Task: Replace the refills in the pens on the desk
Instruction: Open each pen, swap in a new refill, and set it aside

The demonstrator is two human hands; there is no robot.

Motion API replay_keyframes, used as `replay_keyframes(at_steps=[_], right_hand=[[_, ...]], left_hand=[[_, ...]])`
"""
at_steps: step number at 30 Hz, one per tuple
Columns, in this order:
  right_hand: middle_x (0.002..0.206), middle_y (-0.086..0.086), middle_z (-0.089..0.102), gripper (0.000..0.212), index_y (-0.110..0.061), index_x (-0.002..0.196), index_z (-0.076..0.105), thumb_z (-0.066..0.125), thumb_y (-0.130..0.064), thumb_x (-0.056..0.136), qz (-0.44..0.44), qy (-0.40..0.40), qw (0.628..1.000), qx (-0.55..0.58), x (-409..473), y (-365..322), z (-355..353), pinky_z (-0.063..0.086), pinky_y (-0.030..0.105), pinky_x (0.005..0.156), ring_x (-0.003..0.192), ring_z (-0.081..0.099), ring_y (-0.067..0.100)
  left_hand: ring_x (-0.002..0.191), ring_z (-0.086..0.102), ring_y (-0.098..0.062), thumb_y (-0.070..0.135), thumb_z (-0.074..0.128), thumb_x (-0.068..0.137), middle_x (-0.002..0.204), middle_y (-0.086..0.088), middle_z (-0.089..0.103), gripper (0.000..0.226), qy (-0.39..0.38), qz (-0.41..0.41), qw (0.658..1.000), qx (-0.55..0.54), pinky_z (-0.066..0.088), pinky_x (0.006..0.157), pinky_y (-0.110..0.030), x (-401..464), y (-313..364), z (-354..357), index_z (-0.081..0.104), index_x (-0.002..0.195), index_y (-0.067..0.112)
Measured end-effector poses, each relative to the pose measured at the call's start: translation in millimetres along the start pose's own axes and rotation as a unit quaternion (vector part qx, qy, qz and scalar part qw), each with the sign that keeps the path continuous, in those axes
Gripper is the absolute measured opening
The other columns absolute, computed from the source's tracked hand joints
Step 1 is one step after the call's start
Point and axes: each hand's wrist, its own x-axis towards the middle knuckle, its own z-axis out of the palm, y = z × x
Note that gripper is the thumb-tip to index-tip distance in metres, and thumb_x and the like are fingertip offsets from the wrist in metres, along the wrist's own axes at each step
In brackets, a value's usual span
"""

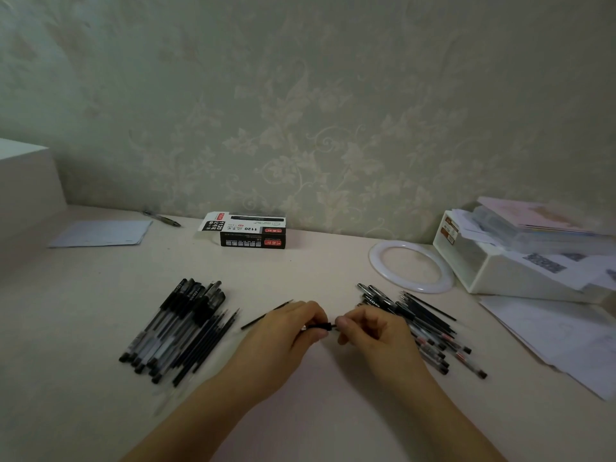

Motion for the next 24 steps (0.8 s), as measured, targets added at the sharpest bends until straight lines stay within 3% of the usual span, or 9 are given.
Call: replay_keyframes(at_steps=[7, 11, 13, 16, 20, 24], right_hand=[[0.087, -0.006, 0.074, 0.016, -0.025, 0.088, 0.073, 0.072, -0.009, 0.085, -0.001, -0.021, 1.000, 0.013, -1.7, -8.1, -4.2, 0.053, 0.019, 0.075, 0.081, 0.068, 0.010], [0.094, -0.013, 0.071, 0.015, -0.034, 0.099, 0.069, 0.072, -0.025, 0.087, -0.006, -0.013, 1.000, -0.008, -1.9, -7.4, -1.4, 0.052, 0.016, 0.074, 0.082, 0.066, 0.007], [0.084, -0.009, 0.071, 0.003, -0.032, 0.087, 0.070, 0.071, -0.034, 0.086, -0.006, 0.006, 1.000, -0.024, -1.1, -6.1, -0.6, 0.050, 0.016, 0.069, 0.077, 0.065, 0.007], [0.074, -0.004, 0.071, 0.012, -0.030, 0.076, 0.070, 0.069, -0.032, 0.088, -0.013, -0.005, 0.999, -0.041, -0.8, -2.9, -0.5, 0.048, 0.019, 0.066, 0.070, 0.064, 0.008], [0.089, -0.011, 0.073, 0.018, -0.036, 0.089, 0.071, 0.072, -0.018, 0.087, -0.005, -0.024, 1.000, -0.016, -0.1, -4.1, -2.8, 0.051, 0.017, 0.072, 0.080, 0.065, 0.007], [0.091, -0.013, 0.071, 0.015, -0.033, 0.098, 0.069, 0.073, -0.033, 0.084, 0.017, -0.001, 1.000, -0.001, 0.4, -4.3, -1.1, 0.051, 0.015, 0.071, 0.080, 0.066, 0.006]], left_hand=[[0.077, 0.058, -0.008, 0.027, 0.051, 0.098, 0.078, 0.012, 0.061, 0.012, -0.016, -0.023, 1.000, -0.011, 0.048, 0.071, -0.035, 0.2, 1.5, 0.2, 0.063, 0.095, 0.027], [0.078, 0.057, -0.005, 0.030, 0.049, 0.098, 0.080, 0.012, 0.060, 0.011, -0.015, -0.018, 1.000, 0.000, 0.048, 0.072, -0.032, -1.0, 2.1, 2.0, 0.060, 0.097, 0.027], [0.079, 0.057, -0.004, 0.032, 0.049, 0.098, 0.081, 0.013, 0.059, 0.011, -0.016, -0.015, 1.000, 0.001, 0.048, 0.071, -0.030, -1.1, 2.6, 1.9, 0.059, 0.098, 0.029], [0.078, 0.055, -0.005, 0.034, 0.048, 0.098, 0.081, 0.013, 0.059, 0.012, -0.016, -0.010, 1.000, 0.007, 0.047, 0.069, -0.029, -1.2, 2.6, 2.4, 0.059, 0.098, 0.028], [0.076, 0.054, -0.005, 0.031, 0.050, 0.098, 0.079, 0.013, 0.058, 0.009, -0.005, -0.003, 1.000, 0.006, 0.046, 0.067, -0.027, -1.6, 1.5, 1.2, 0.059, 0.097, 0.028], [0.076, 0.055, -0.005, 0.032, 0.050, 0.098, 0.079, 0.014, 0.058, 0.009, -0.007, -0.004, 1.000, 0.003, 0.046, 0.067, -0.027, -2.0, 1.7, 1.9, 0.058, 0.096, 0.029]])
